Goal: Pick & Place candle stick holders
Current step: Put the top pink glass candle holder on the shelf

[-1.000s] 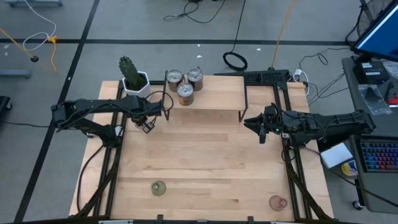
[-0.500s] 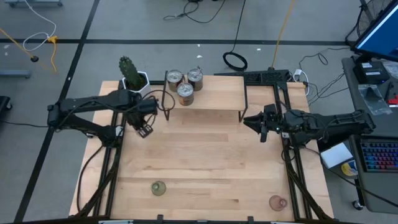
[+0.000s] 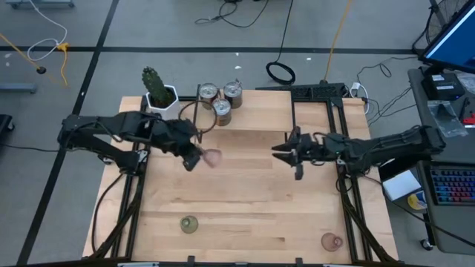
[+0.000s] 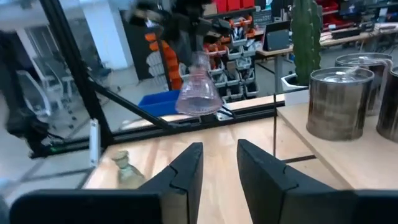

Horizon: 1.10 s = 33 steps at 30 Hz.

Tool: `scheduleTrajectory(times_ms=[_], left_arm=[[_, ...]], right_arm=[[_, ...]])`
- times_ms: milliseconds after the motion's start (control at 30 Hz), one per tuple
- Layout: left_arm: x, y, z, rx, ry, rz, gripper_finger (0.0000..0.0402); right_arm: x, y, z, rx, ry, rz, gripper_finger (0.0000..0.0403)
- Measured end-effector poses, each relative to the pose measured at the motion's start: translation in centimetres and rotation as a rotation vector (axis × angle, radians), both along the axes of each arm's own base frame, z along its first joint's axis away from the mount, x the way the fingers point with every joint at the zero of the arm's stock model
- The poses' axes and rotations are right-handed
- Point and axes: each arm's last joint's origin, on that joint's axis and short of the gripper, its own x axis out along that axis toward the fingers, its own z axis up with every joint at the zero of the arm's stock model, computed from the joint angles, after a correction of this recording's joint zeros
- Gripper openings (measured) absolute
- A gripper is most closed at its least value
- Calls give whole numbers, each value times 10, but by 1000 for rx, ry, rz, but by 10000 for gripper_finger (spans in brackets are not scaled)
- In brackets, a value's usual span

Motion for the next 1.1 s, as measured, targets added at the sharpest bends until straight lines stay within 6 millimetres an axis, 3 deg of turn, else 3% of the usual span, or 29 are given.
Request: scheduleTrajectory(times_ms=[233,500,833,1100], left_arm=[[38,-12,-18,27,-19,-47,28],[72,-17,-34,68,-71,-100,28],[87,-18,-40,132,-109,-139,28],[91,-17,-38,191,-146,-148,28]], right_arm=[[38,3,19,-88,72,4,133],[75,7,48,-111,335,15,201],[119,9,61,-131,568,18,268],[135,6,58,-150,607,18,296]])
